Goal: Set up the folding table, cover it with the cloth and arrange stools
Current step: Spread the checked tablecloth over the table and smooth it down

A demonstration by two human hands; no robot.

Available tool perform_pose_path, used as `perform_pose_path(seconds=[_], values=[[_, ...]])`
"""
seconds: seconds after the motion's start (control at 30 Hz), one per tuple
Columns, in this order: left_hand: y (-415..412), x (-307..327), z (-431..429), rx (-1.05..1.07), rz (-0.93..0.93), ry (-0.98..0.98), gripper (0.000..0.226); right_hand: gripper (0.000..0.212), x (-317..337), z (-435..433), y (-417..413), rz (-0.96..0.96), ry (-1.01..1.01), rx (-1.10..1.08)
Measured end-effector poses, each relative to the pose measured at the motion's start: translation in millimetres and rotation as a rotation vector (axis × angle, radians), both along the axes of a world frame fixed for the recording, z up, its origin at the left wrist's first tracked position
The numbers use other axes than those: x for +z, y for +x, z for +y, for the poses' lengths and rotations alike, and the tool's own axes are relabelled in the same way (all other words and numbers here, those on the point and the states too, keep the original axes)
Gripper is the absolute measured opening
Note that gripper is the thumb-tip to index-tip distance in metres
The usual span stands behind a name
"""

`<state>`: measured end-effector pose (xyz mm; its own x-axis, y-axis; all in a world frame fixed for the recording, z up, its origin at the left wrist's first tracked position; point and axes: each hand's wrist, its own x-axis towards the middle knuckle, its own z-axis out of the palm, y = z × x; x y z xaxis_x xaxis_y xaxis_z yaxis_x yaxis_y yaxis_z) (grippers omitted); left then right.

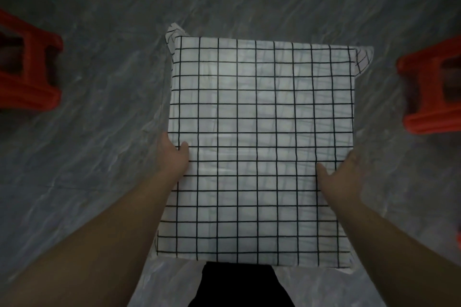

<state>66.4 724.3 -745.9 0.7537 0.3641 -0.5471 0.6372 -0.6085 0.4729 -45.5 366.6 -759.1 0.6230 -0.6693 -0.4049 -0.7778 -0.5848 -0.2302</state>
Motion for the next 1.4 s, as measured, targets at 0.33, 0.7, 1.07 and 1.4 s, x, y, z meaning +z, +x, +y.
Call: perform_pose_path(seconds=[0.33,0.7,1.07,1.4], values=[[58.5,18.4,3.6,-0.181,-0.019,0.09,0.071,0.071,34.8,-24.4,84.6,-0.149,0.031,-0.008],[128.7,-4.3,-22.8,-0.101,-0.194,-0.132,0.075,0.085,10.9,-46.4,168.7,-0.188,0.203,-0.114],[145.6,-1.8,-5.5,-0.366,-0.104,0.184,0.065,0.062,26.2,-58.2,185.4,-0.237,0.139,0.044],[174.5,13.0,-126.2,-1.114,-0.297,0.329,0.059,0.057,21.7,53.3,236.6,-0.175,-0.091,1.031]])
